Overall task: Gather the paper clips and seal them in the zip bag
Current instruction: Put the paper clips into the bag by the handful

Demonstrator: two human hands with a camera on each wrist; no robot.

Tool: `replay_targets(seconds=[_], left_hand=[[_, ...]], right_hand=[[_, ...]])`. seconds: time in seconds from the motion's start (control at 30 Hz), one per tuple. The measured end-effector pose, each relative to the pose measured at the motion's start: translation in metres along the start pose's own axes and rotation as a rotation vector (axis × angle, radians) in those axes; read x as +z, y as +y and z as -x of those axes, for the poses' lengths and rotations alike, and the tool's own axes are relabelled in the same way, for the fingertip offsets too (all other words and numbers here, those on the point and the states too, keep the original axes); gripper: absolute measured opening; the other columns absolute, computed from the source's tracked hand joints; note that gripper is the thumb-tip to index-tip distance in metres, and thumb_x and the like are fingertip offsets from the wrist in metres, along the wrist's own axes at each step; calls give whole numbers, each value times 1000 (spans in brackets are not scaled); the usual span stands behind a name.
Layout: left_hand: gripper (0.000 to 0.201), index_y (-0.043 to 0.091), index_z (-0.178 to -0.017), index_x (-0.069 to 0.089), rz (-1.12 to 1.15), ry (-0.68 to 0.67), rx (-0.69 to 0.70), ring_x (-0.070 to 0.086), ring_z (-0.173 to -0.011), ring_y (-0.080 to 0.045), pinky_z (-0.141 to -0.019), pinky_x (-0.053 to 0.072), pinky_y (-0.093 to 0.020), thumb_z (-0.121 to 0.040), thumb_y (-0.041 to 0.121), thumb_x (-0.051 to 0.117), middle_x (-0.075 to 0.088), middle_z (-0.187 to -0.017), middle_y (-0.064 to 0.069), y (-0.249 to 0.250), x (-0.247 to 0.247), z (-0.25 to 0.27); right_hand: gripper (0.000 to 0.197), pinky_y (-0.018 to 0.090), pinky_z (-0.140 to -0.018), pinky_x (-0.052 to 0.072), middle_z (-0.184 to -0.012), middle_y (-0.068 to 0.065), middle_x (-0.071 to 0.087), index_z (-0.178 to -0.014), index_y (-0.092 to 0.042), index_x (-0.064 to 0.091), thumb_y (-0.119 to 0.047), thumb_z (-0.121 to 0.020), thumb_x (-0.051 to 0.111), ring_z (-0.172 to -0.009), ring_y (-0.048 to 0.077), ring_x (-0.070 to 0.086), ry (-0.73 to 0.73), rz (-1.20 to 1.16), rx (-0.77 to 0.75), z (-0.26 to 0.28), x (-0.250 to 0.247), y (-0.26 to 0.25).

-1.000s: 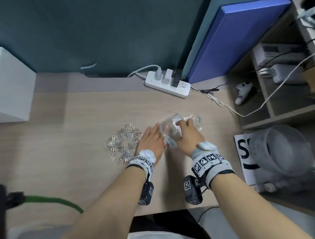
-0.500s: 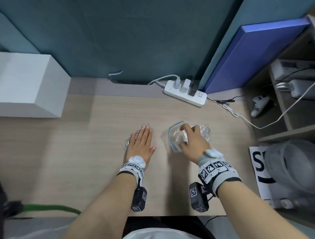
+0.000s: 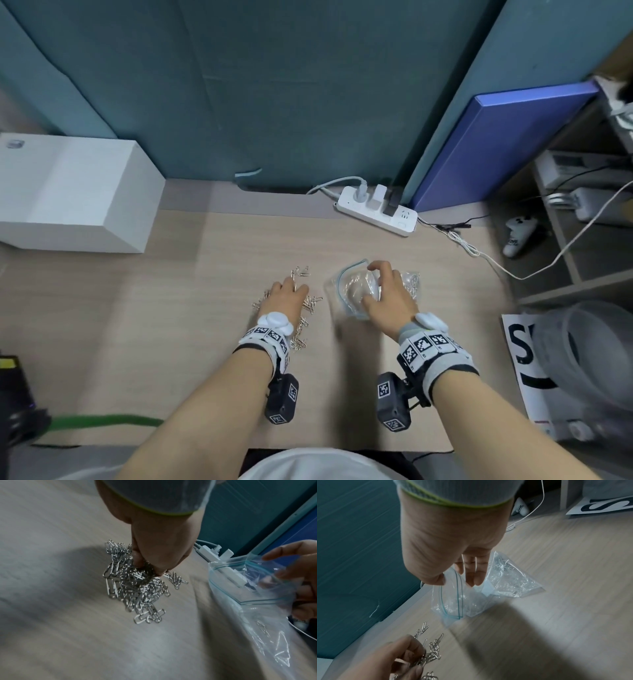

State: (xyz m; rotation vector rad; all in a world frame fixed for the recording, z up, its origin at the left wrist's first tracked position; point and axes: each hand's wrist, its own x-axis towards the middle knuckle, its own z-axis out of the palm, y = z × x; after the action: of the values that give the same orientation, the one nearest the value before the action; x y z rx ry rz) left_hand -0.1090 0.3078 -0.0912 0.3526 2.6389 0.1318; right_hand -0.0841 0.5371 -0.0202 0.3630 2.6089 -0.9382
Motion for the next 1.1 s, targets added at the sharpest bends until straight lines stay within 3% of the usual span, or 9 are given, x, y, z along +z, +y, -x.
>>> replay_targets(seconds=[0.13, 0.3, 0.5, 0.6, 0.7, 0.83, 0.97, 1.03, 1.1], left_hand=[[50, 16, -121, 49, 37, -16, -6, 53, -102, -33, -78, 56, -43, -80, -11, 53, 47, -119, -13, -5, -3, -5], [33, 18, -98, 58, 241, 43, -50, 58, -80, -28, -63, 43, -29, -80, -9, 48, 54, -103, -7, -11, -1, -1], [22, 26, -82, 68, 737, 143, -124, 61, -71, -14, -63, 46, -25, -87, 5, 66, 65, -88, 5, 20, -20, -9], [22, 22, -83, 69, 1012, 150, -101, 62, -58, -15, -56, 52, -25, -88, 1, 65, 70, -82, 1, 47, -35, -15], [26, 20, -98, 75, 1155, 52, -31, 70, -74, -17, -68, 61, -26, -91, -1, 63, 74, -97, -2, 70, -38, -20], [46, 26, -119, 73, 1172, -38, -1, 72, -100, -15, -86, 62, -31, -95, -5, 51, 72, -120, 0, 69, -25, -23], [39, 10, -116, 73, 1259, 11, -119, 69, -91, -16, -74, 57, -15, -93, -13, 51, 73, -101, -3, 41, -17, -18], [31, 18, -113, 74, 1069, 99, -215, 72, -92, -19, -73, 55, -16, -91, -2, 64, 74, -98, 1, 14, -13, -11], [33, 31, -116, 67, 738, 177, -264, 67, -93, -20, -76, 53, -23, -86, 20, 74, 63, -110, 7, -7, -13, 1]], right_hand=[[53, 41, -79, 50, -123, -4, 48, -129, -53, 33, -35, -85, 57, -94, 28, 63, -7, -16, -29, -3, -1, 0], [64, 41, -85, 52, -126, -4, 46, -135, -59, 28, -32, -85, 58, -100, 26, 61, -34, -16, -68, -6, -5, 1], [59, 36, -84, 50, -126, -1, 48, -140, -45, 39, -32, -87, 61, -95, 25, 61, -37, 40, -83, -17, -2, 4], [60, 34, -81, 47, -125, -3, 49, -140, -43, 42, -30, -86, 64, -96, 23, 61, -45, 67, -87, -21, 1, 4], [61, 32, -81, 44, -124, -3, 50, -140, -41, 43, -29, -86, 66, -102, 22, 60, -64, 65, -94, -23, 6, 4], [63, 33, -85, 46, -124, -2, 50, -141, -39, 44, -24, -84, 65, -104, 23, 59, -74, 67, -100, -23, 10, 7], [65, 31, -78, 44, -123, -3, 50, -141, -40, 44, -20, -82, 64, -95, 22, 59, -82, 80, -93, -23, 11, 10], [66, 32, -77, 45, -123, -5, 50, -140, -42, 43, -20, -82, 65, -95, 21, 60, -96, 84, -89, -24, 12, 9], [67, 33, -78, 45, -122, -5, 50, -140, -43, 43, -20, -81, 65, -97, 21, 59, -103, 86, -86, -25, 12, 9]])
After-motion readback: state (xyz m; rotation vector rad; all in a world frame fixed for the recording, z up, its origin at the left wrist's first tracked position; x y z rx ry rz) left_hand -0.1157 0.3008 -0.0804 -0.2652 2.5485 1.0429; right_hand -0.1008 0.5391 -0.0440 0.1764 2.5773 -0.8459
